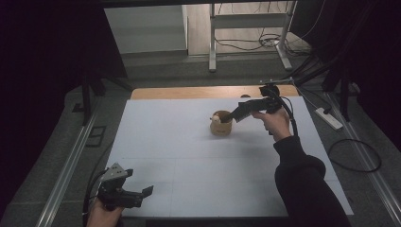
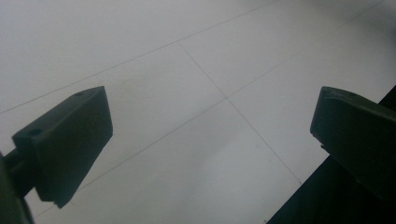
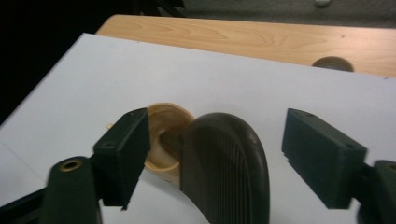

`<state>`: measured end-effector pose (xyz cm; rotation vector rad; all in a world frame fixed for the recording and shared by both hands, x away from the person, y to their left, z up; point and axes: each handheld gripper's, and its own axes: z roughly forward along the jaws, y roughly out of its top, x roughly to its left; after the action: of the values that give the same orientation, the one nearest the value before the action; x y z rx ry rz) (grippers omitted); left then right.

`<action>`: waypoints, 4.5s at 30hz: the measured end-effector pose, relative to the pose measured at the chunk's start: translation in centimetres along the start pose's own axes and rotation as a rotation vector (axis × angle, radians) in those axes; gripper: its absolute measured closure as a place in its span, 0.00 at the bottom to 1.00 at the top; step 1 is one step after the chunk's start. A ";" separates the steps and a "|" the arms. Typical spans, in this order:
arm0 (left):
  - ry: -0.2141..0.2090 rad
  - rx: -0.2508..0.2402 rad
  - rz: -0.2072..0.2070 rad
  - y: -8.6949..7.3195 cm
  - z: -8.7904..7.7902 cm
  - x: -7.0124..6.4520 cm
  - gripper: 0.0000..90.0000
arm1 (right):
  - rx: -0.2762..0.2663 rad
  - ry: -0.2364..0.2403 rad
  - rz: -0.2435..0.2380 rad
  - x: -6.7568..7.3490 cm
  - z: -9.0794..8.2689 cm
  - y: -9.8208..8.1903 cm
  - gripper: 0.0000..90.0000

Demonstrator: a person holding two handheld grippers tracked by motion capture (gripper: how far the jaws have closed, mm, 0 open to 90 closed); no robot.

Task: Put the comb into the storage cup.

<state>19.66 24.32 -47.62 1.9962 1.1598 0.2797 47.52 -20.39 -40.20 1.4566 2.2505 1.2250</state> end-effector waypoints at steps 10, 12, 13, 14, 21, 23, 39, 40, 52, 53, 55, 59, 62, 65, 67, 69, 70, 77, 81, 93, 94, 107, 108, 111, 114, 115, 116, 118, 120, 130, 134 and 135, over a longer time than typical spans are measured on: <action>-0.001 -0.004 -0.004 0.0 0.0 0.0 0.00 | 0.020 -0.034 -0.089 0.8 -0.5 -0.5 0.14; -0.001 -0.004 -0.004 0.0 0.0 0.0 0.00 | 0.019 -0.051 -0.107 1.0 -0.7 -0.6 0.12; -0.001 -0.004 -0.004 0.0 0.0 0.0 0.00 | 0.021 -0.057 -0.120 1.1 -0.7 -0.7 0.11; 0.000 -0.003 -0.002 0.0 0.0 0.0 0.00 | 0.020 -0.058 -0.127 1.2 -0.8 -0.8 0.11; -0.001 -0.003 -0.004 0.0 0.0 0.0 0.00 | -0.012 -0.005 -0.121 1.4 -1.5 -1.3 0.07; 0.000 -0.003 -0.003 0.0 0.0 0.0 0.00 | -0.009 -0.001 -0.132 1.5 -1.6 -1.5 0.07; -0.002 -0.004 -0.009 0.0 0.0 0.1 0.00 | -0.037 -0.002 -0.196 1.8 -2.7 -3.2 0.00; -0.003 -0.005 -0.008 0.0 0.0 0.1 0.00 | -0.041 -0.002 -0.200 1.9 -2.8 -3.2 0.00; -0.006 -0.007 -0.011 0.0 -0.1 0.1 0.00 | -0.054 -0.016 -0.225 2.2 -3.2 -4.0 0.00; -0.006 -0.007 -0.011 0.0 -0.1 0.1 0.00 | -0.051 -0.014 -0.227 2.3 -3.2 -4.1 0.00; -0.005 -0.007 -0.010 0.0 -0.1 0.1 0.00 | -0.049 -0.016 -0.233 2.3 -3.3 -4.3 0.00; -0.004 -0.008 -0.013 0.0 -0.1 0.1 0.00 | -0.045 -0.017 -0.246 2.4 -3.4 -4.5 0.00; -0.004 -0.009 -0.014 0.0 -0.1 0.1 0.00 | -0.044 -0.019 -0.251 2.4 -3.6 -4.7 0.00; -0.004 -0.009 -0.013 0.0 -0.1 0.1 0.00 | -0.052 -0.021 -0.249 2.4 -3.8 -4.9 0.00; -0.004 -0.009 -0.013 0.0 -0.1 0.1 0.00 | -0.049 -0.022 -0.251 2.5 -4.0 -5.0 0.00; -0.005 -0.009 -0.014 0.0 -0.1 0.1 0.00 | -0.050 -0.022 -0.254 2.5 -4.1 -5.2 0.00; -0.004 -0.009 -0.014 0.0 -0.1 0.1 0.00 | -0.050 -0.021 -0.256 2.6 -4.1 -5.2 0.00; -0.006 -0.010 -0.013 0.0 -0.1 0.1 0.00 | -0.039 -0.025 -0.276 2.8 -4.2 -5.8 0.00; -0.009 -0.013 -0.014 0.0 -0.1 0.2 0.00 | -0.038 -0.026 -0.286 3.0 -4.3 -6.1 0.00; -0.012 -0.013 -0.013 0.0 -0.1 0.2 0.00 | -0.025 -0.023 -0.308 3.4 -4.8 -6.9 0.00; -0.011 -0.013 -0.012 0.0 -0.1 0.1 0.00 | -0.024 -0.023 -0.308 3.5 -4.8 -6.9 0.00; -0.010 -0.021 -0.014 -0.1 -0.2 0.2 0.00 | -0.014 -0.028 -0.316 3.4 -5.7 -8.1 0.00; -0.009 -0.022 -0.014 -0.1 -0.3 0.2 0.00 | -0.013 -0.027 -0.315 3.4 -5.7 -8.2 0.00; -0.004 -0.026 -0.012 -0.1 -0.3 0.1 0.00 | -0.013 -0.026 -0.321 3.5 -5.9 -8.4 0.00; 0.009 -0.027 -0.011 -0.2 -0.4 0.1 0.00 | -0.013 -0.021 -0.324 3.6 -6.1 -8.7 0.00; 0.010 -0.030 -0.014 -0.2 -0.4 0.1 0.00 | -0.012 -0.020 -0.325 3.6 -6.2 -8.8 0.00; 0.012 -0.032 -0.016 -0.2 -0.5 0.1 0.00 | -0.010 -0.019 -0.325 3.6 -6.2 -8.9 0.00; 0.020 -0.035 -0.012 -0.2 -0.5 0.1 0.00 | -0.010 -0.017 -0.324 3.6 -6.4 -9.2 0.00; 0.026 -0.034 -0.009 -0.2 -0.5 0.1 0.00 | -0.008 -0.015 -0.324 3.6 -6.5 -9.4 0.00; 0.024 -0.028 -0.008 -0.3 -0.5 0.2 0.00 | -0.004 0.003 -0.319 3.5 -7.5 -10.6 0.00; 0.023 -0.028 -0.008 -0.3 -0.5 0.2 0.00 | -0.001 0.006 -0.318 3.5 -7.7 -11.1 0.00; 0.022 -0.029 -0.007 -0.3 -0.6 0.1 0.00 | 0.001 0.005 -0.319 3.5 -7.8 -11.2 0.00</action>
<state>19.28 24.80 -47.48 1.9682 1.1699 0.3136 34.00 -23.61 -42.46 1.0397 2.3694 1.1255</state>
